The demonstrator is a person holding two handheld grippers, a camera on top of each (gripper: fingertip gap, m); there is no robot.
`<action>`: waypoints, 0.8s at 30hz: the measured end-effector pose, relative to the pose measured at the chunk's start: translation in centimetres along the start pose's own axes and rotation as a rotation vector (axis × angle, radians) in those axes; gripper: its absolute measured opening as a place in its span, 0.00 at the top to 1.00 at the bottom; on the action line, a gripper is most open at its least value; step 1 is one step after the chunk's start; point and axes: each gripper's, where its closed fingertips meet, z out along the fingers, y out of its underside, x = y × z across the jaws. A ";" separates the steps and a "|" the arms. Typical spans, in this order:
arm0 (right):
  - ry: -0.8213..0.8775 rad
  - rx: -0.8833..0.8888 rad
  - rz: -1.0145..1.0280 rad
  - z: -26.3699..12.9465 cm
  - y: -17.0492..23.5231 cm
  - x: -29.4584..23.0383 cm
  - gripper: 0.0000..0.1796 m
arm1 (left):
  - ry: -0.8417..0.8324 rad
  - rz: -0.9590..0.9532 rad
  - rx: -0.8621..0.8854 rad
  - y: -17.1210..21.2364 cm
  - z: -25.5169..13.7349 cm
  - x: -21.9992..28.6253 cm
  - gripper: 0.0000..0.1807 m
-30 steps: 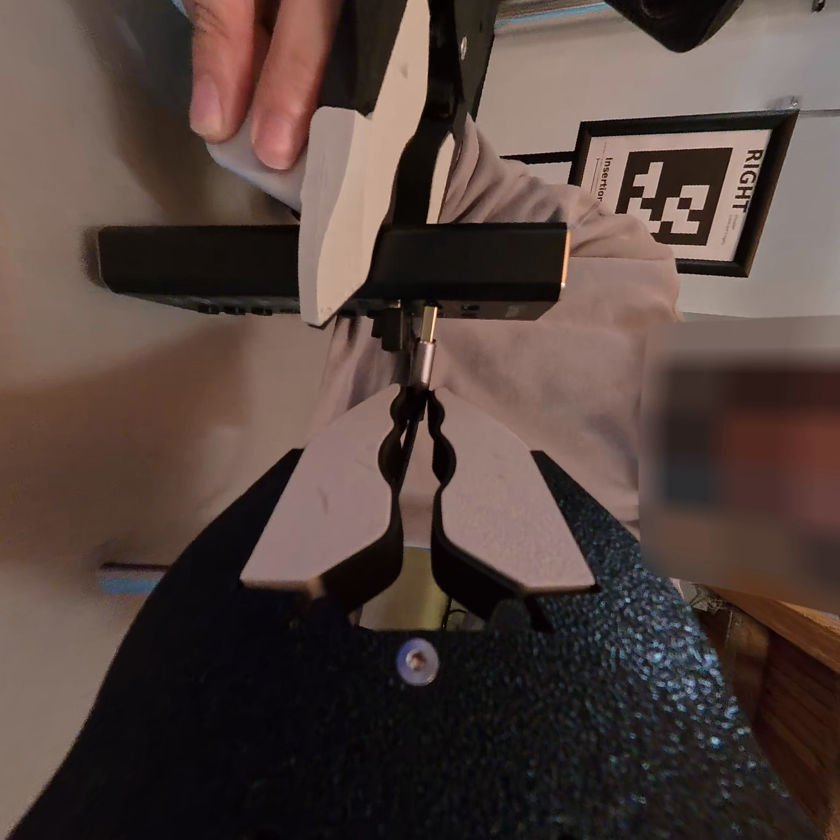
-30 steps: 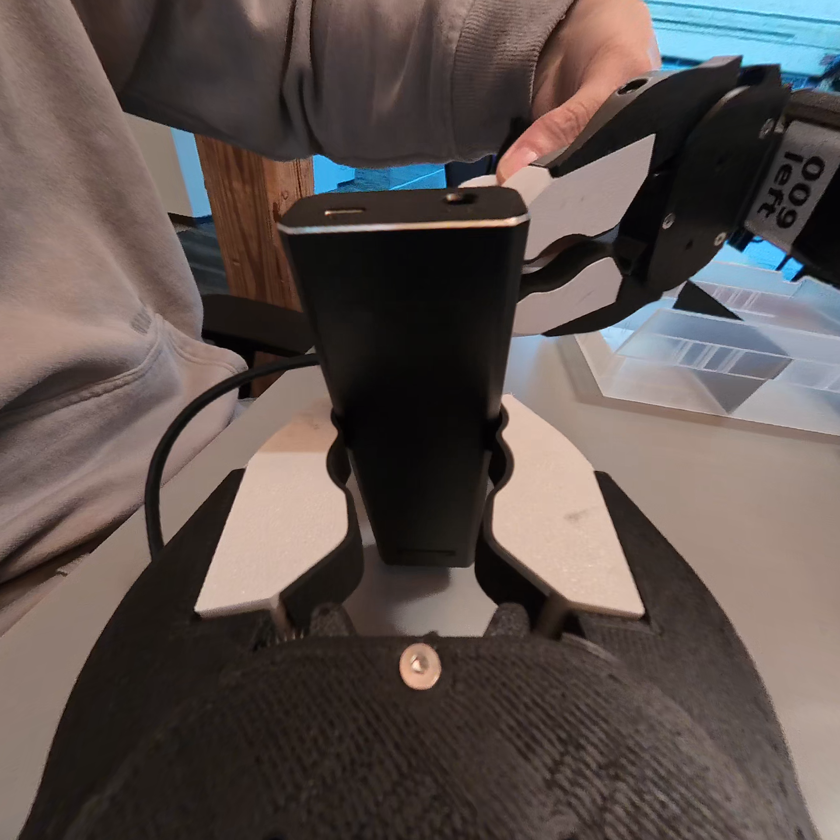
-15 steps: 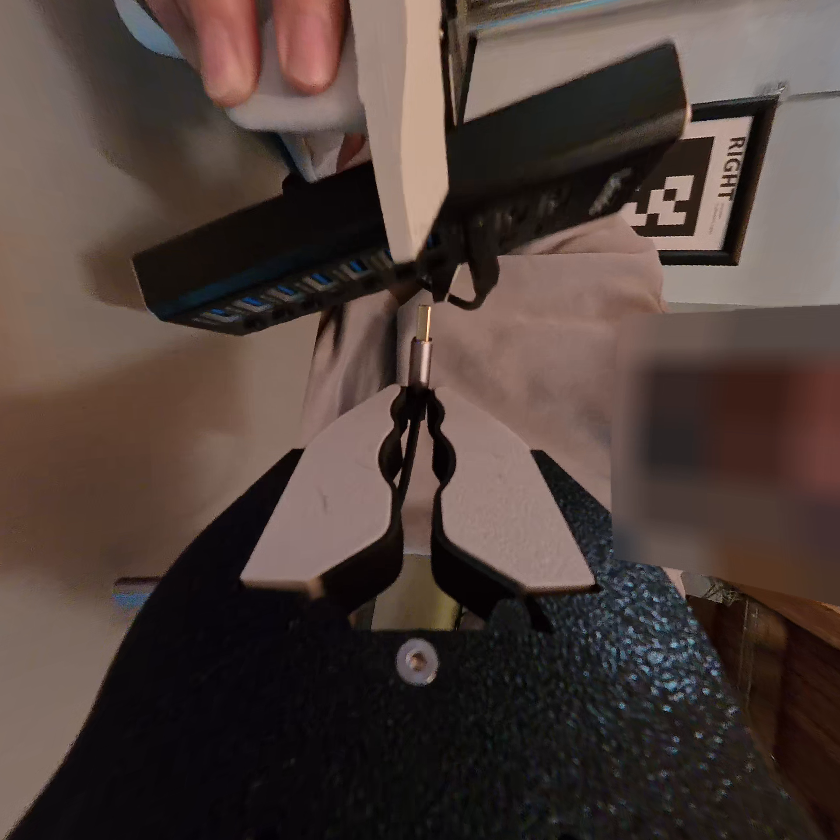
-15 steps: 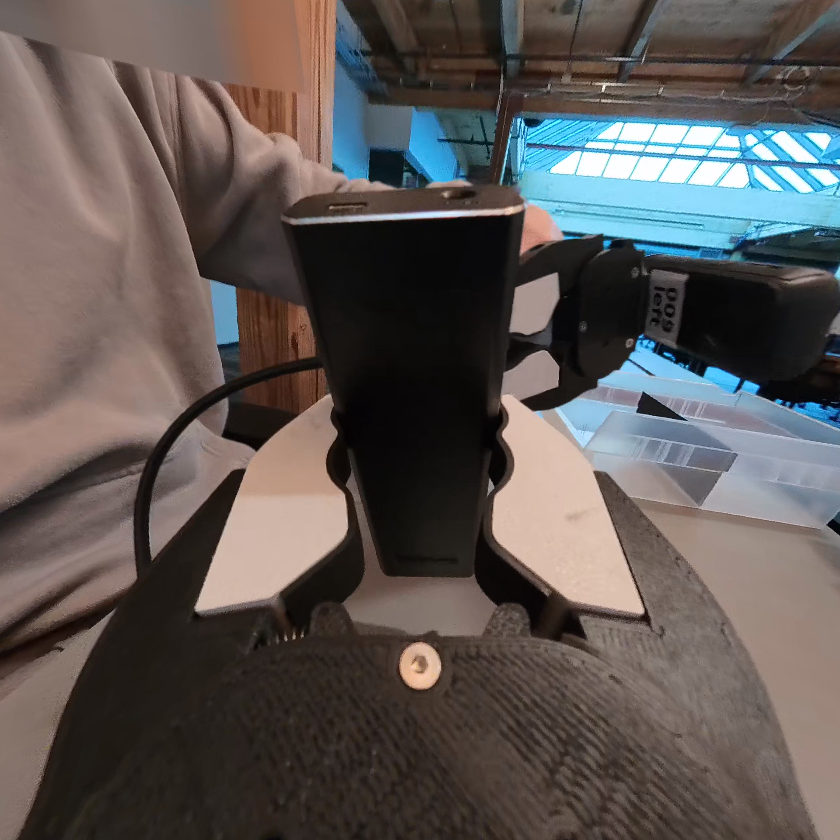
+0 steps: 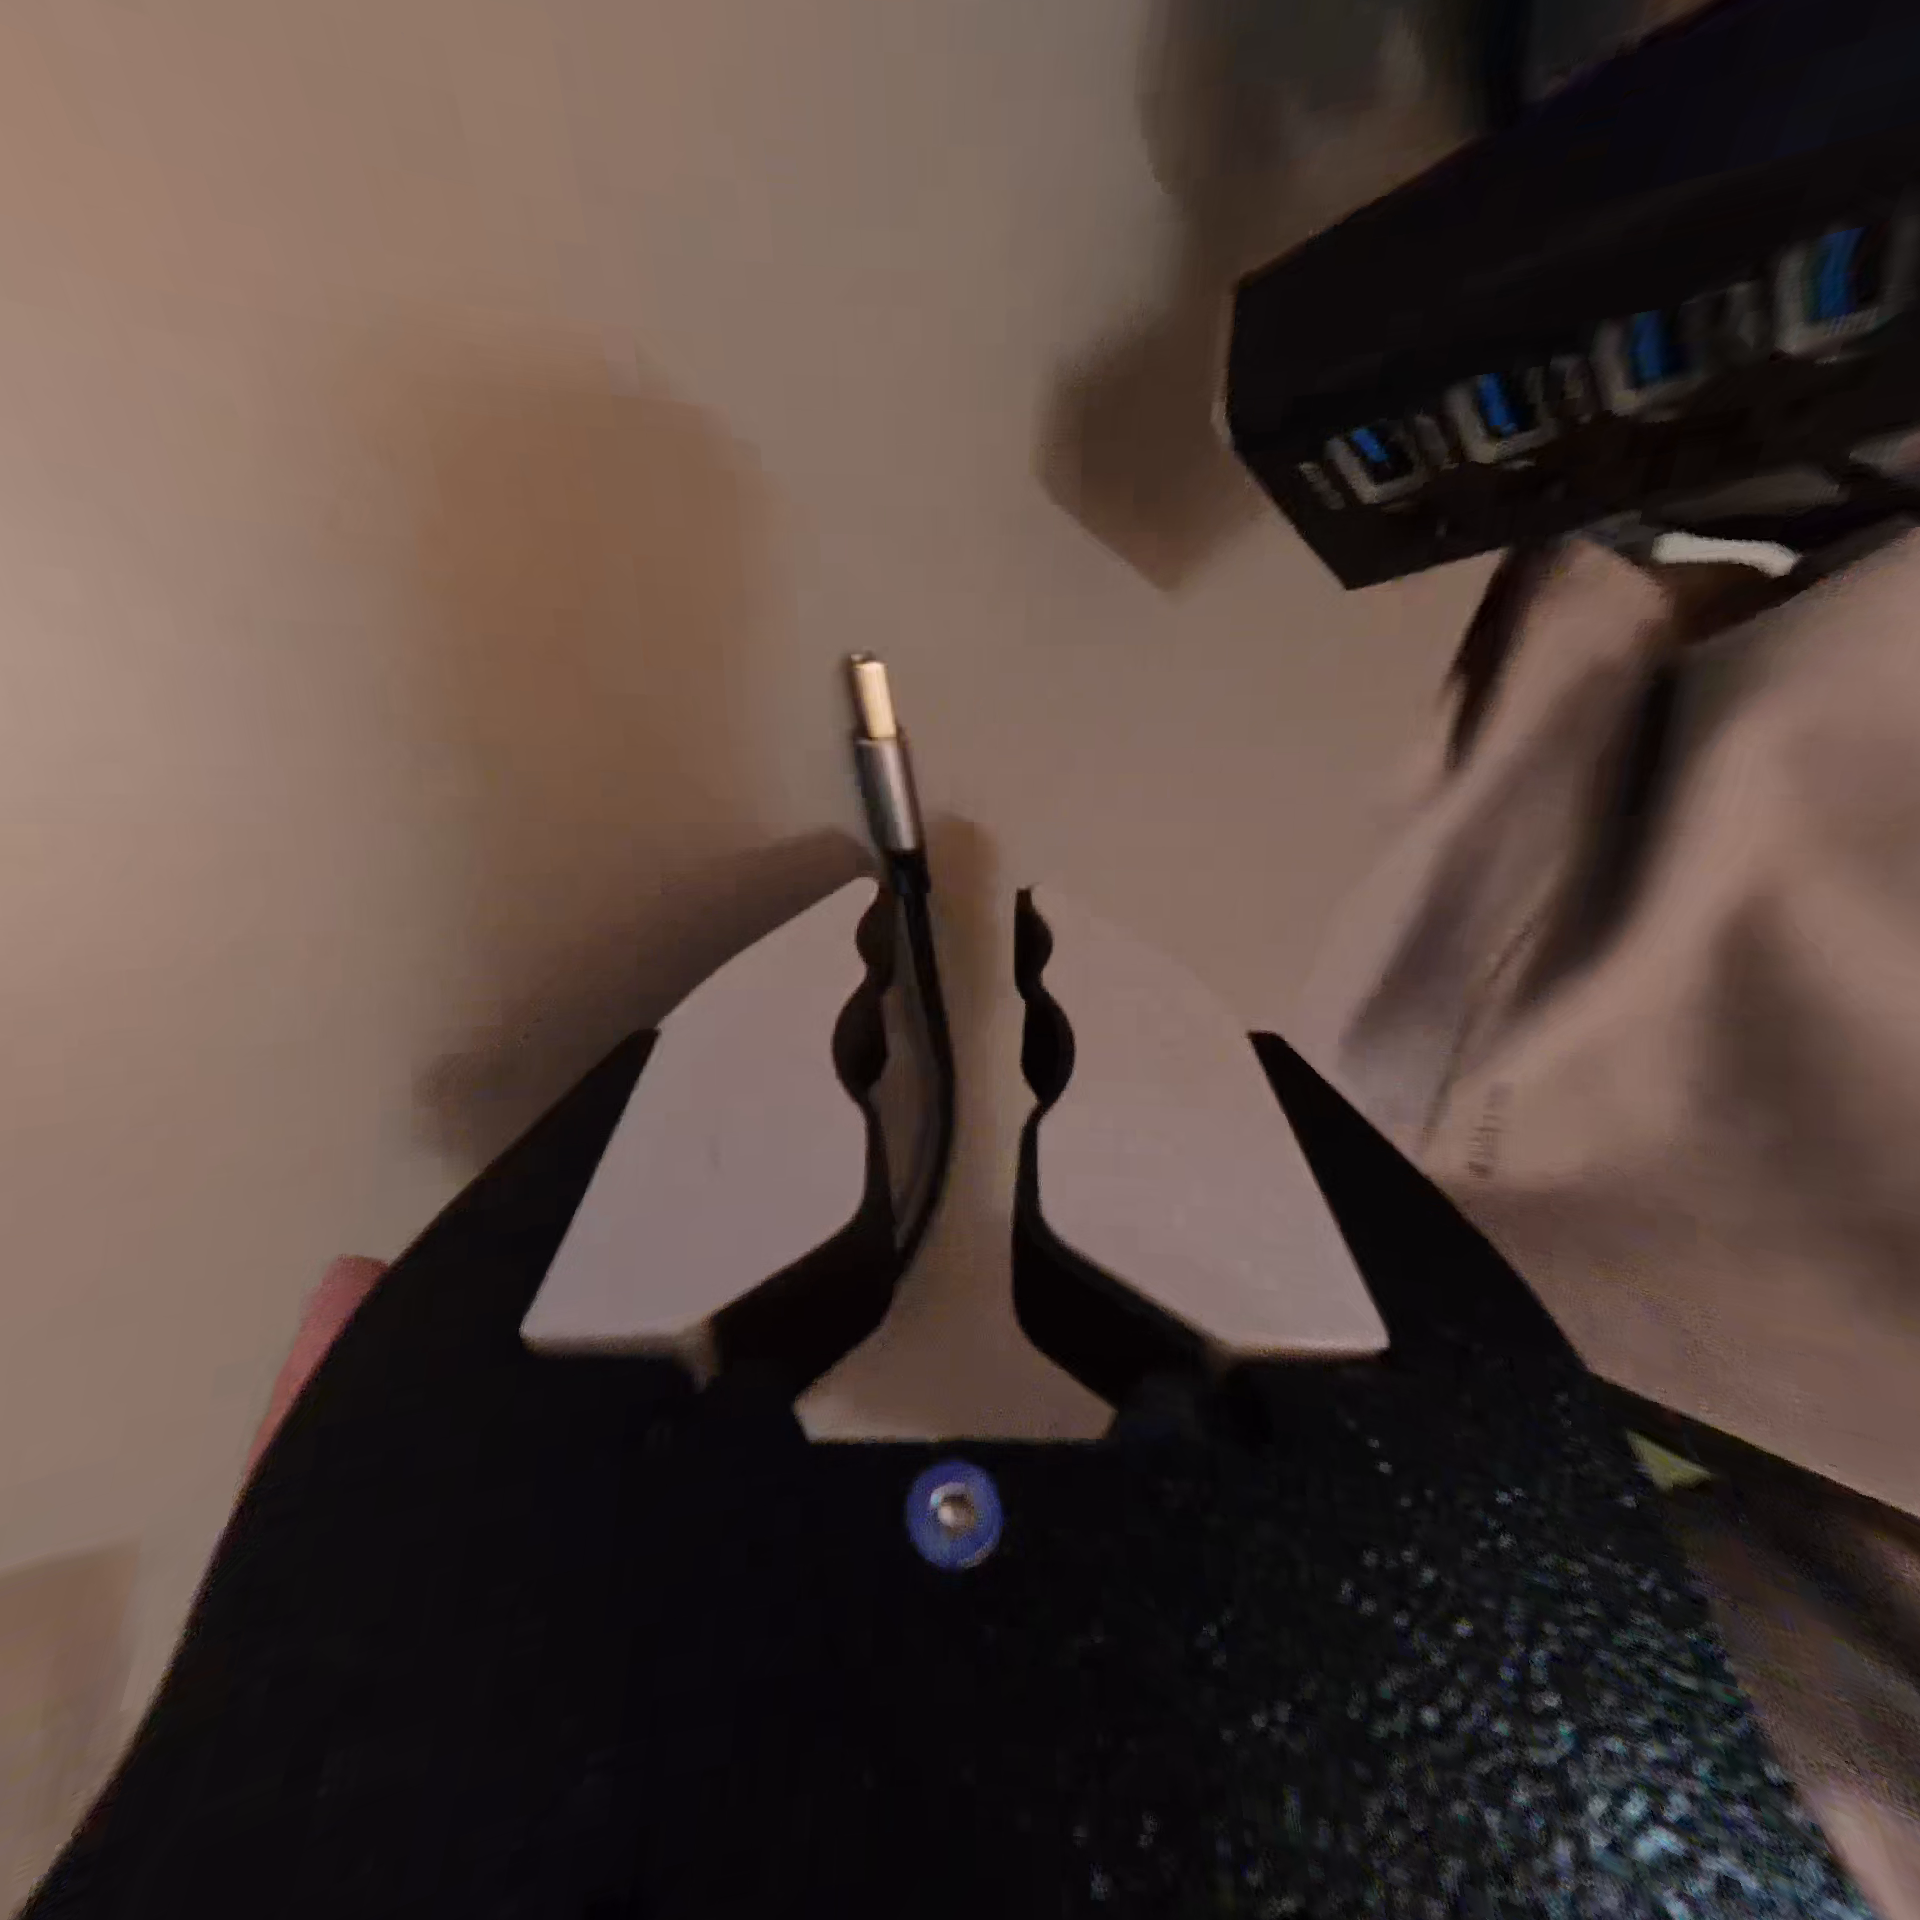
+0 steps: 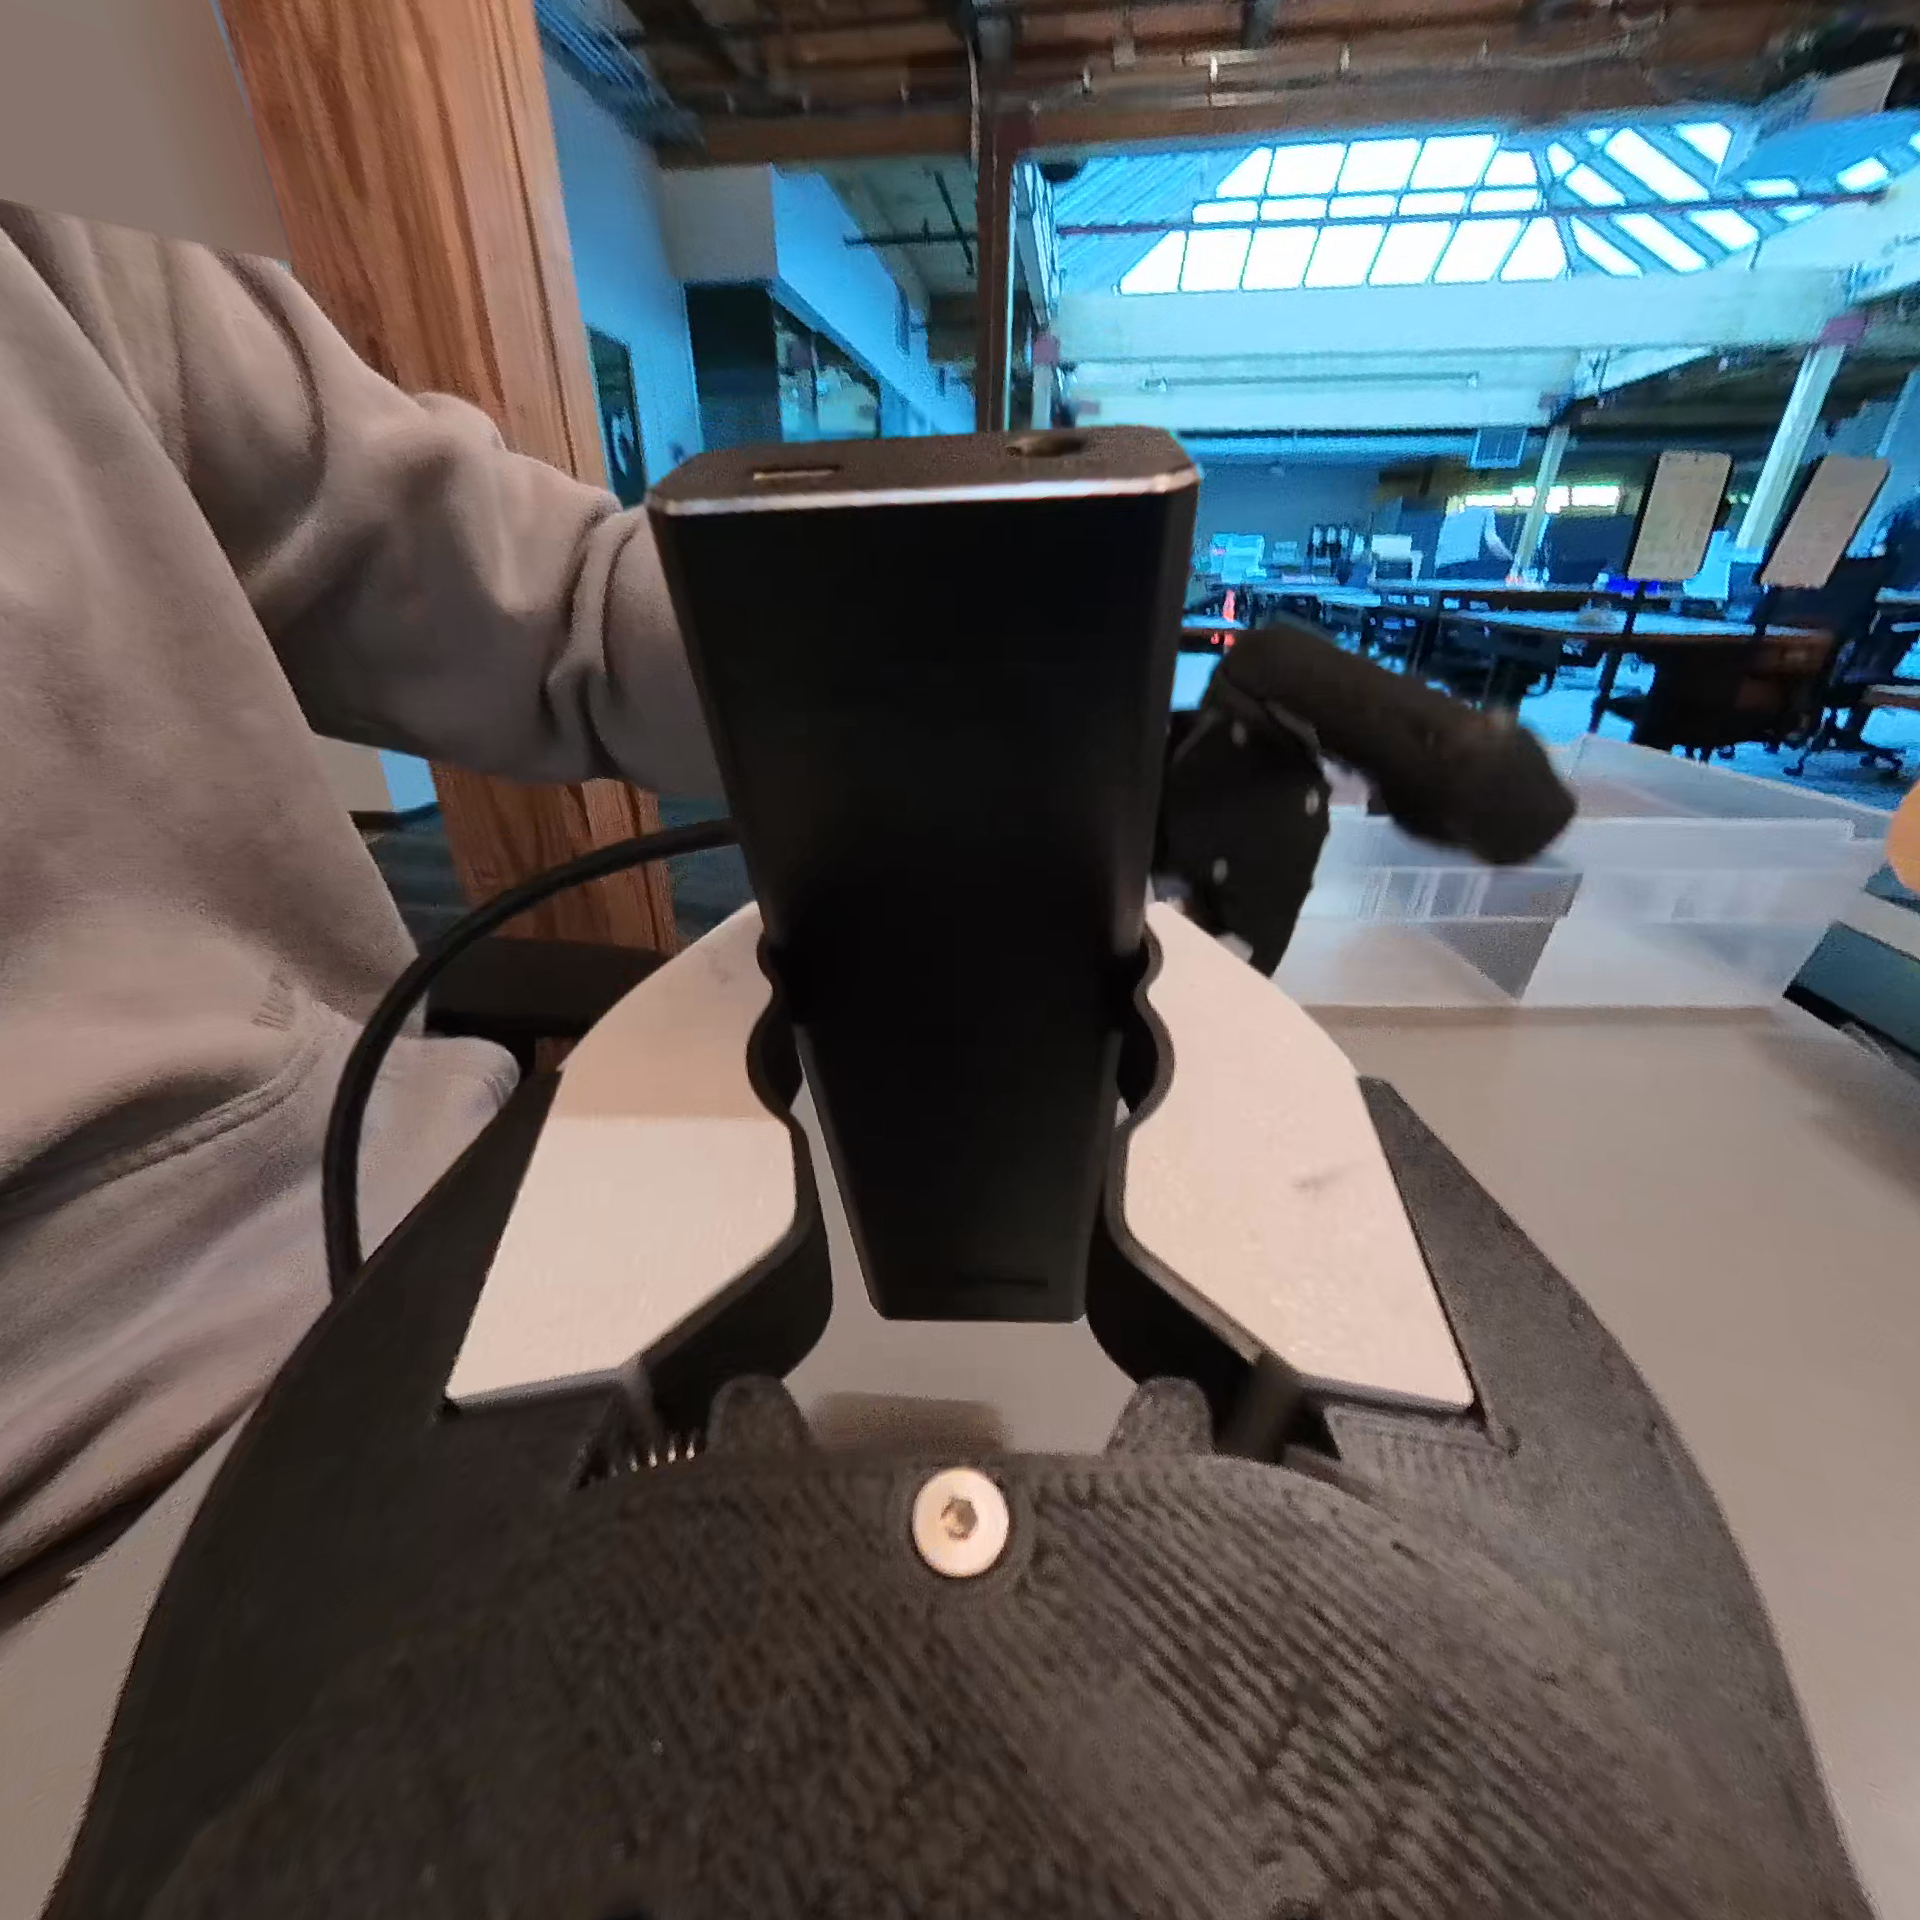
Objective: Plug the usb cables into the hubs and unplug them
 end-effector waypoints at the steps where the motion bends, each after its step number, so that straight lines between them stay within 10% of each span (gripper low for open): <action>1: 0.005 -0.016 0.002 0.1 0.3 0.1 0.66 | -0.041 0.054 0.045 -0.7 -0.6 -0.1 0.88; 6: 0.061 -0.067 0.027 0.3 1.2 1.1 0.66 | -0.289 0.507 0.677 -8.3 -8.5 7.1 0.92; 8: 0.077 -0.075 0.034 0.4 1.5 1.4 0.66 | -0.440 0.647 1.021 -10.3 -11.6 11.2 0.59; 9: 0.082 -0.088 0.045 0.5 1.7 1.5 0.66 | -0.463 0.692 1.065 -10.6 -11.5 12.7 0.60; 18: 0.086 -0.203 0.040 1.6 3.6 1.2 0.66 | -0.507 0.593 0.706 -12.1 -4.6 11.2 0.65; 24: 0.158 0.026 0.087 1.0 0.5 2.5 0.61 | -0.449 0.587 0.869 -13.9 -7.5 12.8 0.65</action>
